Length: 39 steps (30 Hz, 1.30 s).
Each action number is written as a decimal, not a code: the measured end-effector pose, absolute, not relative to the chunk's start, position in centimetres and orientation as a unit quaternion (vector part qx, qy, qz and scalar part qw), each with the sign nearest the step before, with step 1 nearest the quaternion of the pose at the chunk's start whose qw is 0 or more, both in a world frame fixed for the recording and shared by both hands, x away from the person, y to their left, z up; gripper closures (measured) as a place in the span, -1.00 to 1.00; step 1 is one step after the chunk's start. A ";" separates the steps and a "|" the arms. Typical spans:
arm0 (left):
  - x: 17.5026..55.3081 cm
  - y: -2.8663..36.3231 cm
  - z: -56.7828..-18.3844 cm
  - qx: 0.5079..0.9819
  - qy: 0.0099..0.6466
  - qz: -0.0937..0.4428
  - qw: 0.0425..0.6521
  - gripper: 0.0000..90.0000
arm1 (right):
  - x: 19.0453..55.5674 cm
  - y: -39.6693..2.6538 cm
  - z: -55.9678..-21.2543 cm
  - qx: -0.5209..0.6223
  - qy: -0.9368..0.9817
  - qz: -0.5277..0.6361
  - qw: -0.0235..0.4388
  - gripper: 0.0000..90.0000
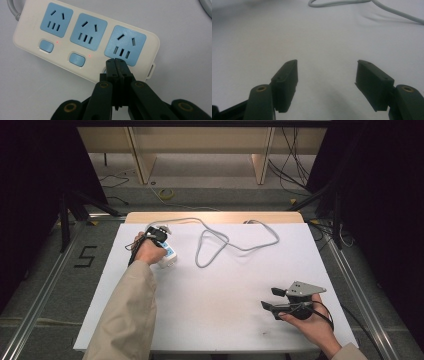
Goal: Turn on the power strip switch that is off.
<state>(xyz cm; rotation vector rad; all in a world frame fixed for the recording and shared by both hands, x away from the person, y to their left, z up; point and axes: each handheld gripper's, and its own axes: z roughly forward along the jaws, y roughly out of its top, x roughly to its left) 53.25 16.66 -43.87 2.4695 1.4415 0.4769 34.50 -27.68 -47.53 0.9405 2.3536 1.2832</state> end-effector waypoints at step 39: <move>52.7 17.3 -43.7 0.832 0.507 0.164 0.155 0.81 | 34.5 -27.7 -47.5 0.330 0.819 0.445 0.150 -0.22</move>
